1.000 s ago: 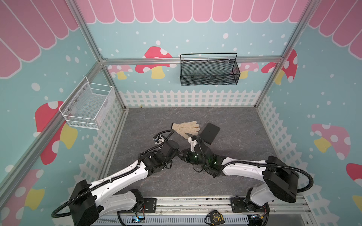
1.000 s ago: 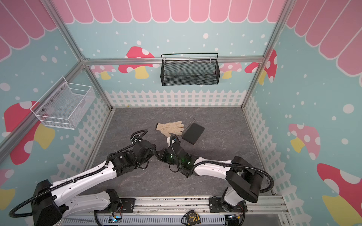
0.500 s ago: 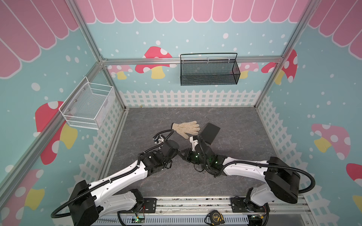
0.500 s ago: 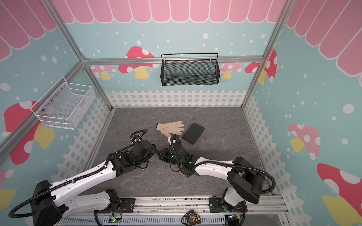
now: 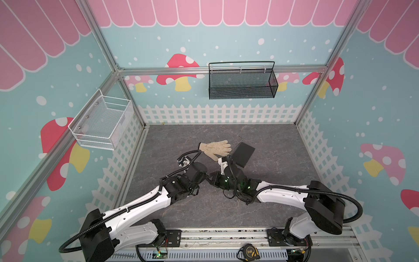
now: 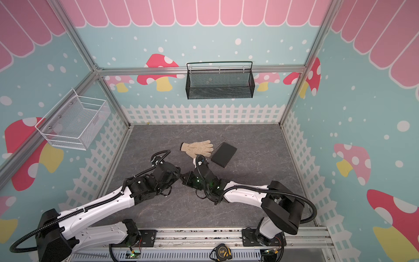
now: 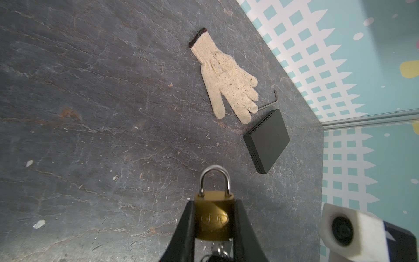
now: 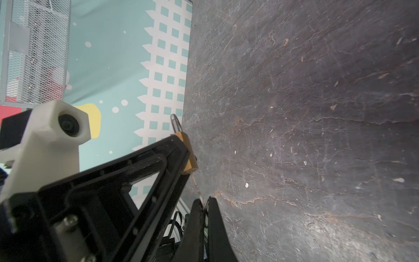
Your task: Unlock with the key
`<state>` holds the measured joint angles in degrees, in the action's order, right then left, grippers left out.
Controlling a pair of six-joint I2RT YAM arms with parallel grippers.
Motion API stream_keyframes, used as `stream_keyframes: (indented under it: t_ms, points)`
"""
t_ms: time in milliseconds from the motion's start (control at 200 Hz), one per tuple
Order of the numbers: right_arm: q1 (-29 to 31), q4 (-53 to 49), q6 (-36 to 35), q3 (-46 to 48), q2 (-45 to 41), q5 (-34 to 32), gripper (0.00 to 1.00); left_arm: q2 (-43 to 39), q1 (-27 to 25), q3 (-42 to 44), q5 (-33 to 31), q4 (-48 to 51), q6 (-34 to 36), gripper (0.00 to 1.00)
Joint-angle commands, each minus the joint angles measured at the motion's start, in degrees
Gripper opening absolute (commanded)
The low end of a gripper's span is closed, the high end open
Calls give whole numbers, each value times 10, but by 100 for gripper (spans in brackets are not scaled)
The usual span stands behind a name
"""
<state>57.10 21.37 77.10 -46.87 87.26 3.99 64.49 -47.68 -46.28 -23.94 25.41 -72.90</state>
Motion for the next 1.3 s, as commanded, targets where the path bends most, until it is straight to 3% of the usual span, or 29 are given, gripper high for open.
stream_keyframes:
  t_ms: [0, 385, 770, 1006, 1296]
  points:
    - [-1, -13, -16, -34, 13, -33, 0, -13, -9, -15, 30, 1, -4, 0]
    - [-24, -11, -31, -36, -31, 32, 0, -7, -31, -7, 3, 46, 15, 0]
    - [-40, -28, -53, -41, -20, 91, 0, -6, -39, -18, -11, 57, 54, 0]
    - [-42, -55, -76, -33, -26, 55, 0, -14, -47, -20, 9, 59, 28, 0]
    - [-43, 4, -37, -35, -30, 53, 0, -27, -72, -12, 27, 55, -15, 0]
